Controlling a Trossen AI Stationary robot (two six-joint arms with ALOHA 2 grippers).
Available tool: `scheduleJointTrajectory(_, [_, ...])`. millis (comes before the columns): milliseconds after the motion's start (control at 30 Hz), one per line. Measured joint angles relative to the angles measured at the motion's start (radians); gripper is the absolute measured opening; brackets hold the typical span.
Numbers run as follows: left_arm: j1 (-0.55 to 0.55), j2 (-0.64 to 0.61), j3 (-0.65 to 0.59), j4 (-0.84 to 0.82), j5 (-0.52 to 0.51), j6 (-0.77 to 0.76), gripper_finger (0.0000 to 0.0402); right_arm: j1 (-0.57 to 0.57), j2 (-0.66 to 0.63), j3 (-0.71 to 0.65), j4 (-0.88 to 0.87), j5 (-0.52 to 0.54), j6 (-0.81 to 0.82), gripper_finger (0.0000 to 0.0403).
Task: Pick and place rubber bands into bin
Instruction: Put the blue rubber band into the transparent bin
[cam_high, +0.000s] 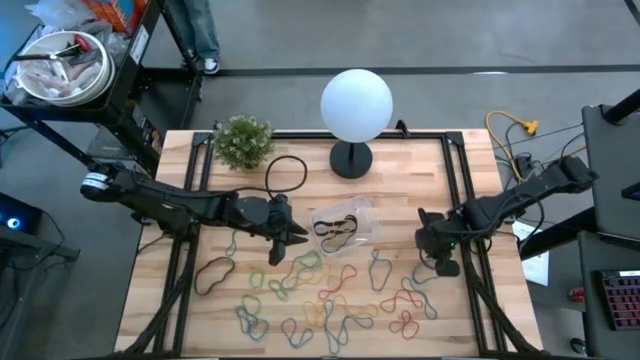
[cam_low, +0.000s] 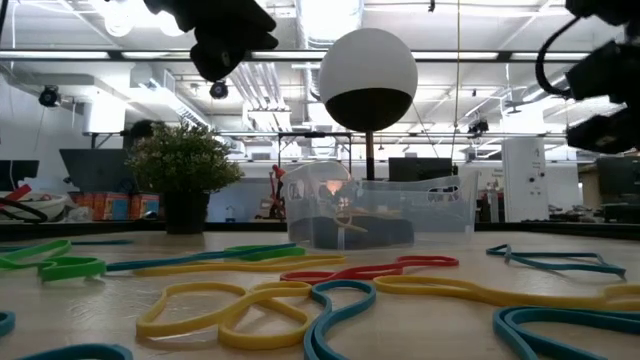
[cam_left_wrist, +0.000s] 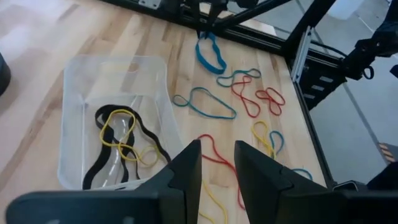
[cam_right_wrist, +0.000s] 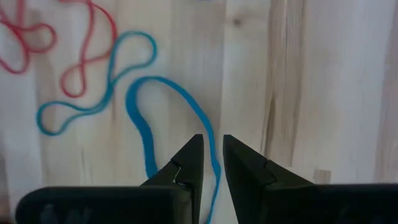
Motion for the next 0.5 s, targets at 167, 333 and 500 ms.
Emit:
scheduleJointTrajectory(167, [0.001, 0.0, 0.0, -0.002, -0.001, 0.0, 0.008, 0.042, 0.0, -0.043, 0.08, 0.006, 0.053, 0.0057])
scheduleJointTrajectory(333, [0.001, 0.0, 0.0, -0.003, -0.001, 0.0, 0.008, 0.09, 0.0, -0.055, 0.108, 0.057, 0.098, 0.0057])
scheduleJointTrajectory(500, [0.001, 0.0, 0.0, -0.012, -0.004, 0.001, 0.008, 0.122, 0.004, -0.061, 0.11, 0.078, 0.102, 0.0057])
